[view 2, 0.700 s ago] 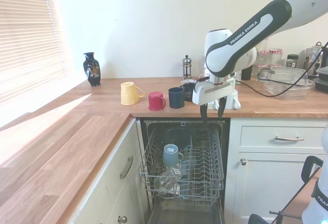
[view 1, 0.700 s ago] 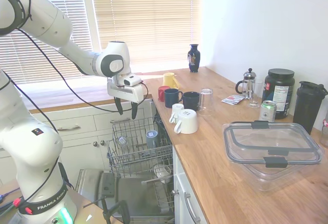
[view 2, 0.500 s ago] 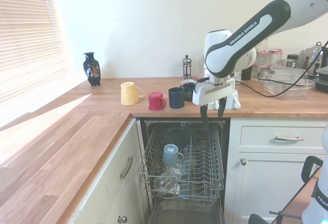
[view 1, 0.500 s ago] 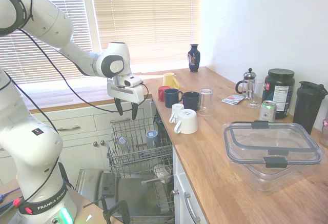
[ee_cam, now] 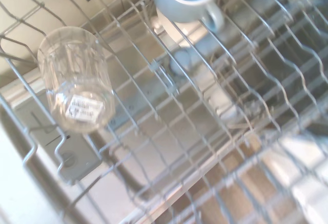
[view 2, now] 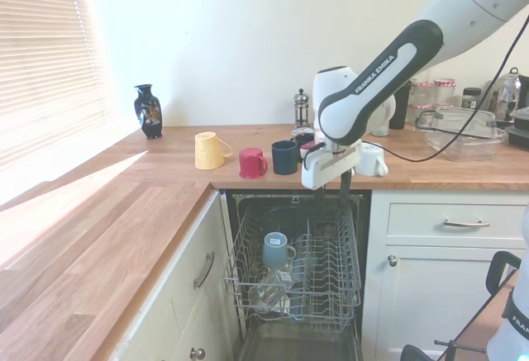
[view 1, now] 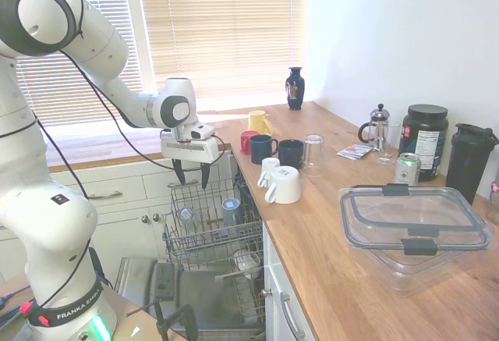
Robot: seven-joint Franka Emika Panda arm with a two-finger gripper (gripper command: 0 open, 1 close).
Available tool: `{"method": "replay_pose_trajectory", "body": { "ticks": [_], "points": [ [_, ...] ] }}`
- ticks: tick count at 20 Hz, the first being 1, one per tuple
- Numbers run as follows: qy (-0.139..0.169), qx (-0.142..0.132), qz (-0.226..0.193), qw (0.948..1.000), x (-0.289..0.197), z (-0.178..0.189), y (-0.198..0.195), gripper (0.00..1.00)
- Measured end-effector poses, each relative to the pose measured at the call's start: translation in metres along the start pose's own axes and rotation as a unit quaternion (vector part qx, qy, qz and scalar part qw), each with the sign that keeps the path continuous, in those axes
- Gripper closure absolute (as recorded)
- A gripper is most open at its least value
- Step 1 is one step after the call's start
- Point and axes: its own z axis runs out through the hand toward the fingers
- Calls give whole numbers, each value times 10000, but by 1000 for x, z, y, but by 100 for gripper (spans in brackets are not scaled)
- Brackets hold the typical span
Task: Unload a mug from dishwasher
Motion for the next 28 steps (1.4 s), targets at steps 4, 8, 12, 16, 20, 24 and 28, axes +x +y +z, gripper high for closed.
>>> {"method": "replay_pose_trajectory", "body": {
  "ticks": [4, 8, 12, 16, 20, 24, 28],
  "points": [
    [56, -139, -397, 9991, 8, 31, -33, 0],
    [180, -204, -647, 9975, 23, 65, -48, 0],
    [222, -167, -890, 9956, 29, 92, -54, 0],
    [238, -180, -1085, 9936, 35, 119, -58, 0],
    [273, -206, -1265, 9914, 42, 148, -65, 0],
    [462, -226, -1473, 9878, 57, 167, -71, 0],
    [527, -259, -1618, 9851, 69, 188, -83, 0]
  ]
}}
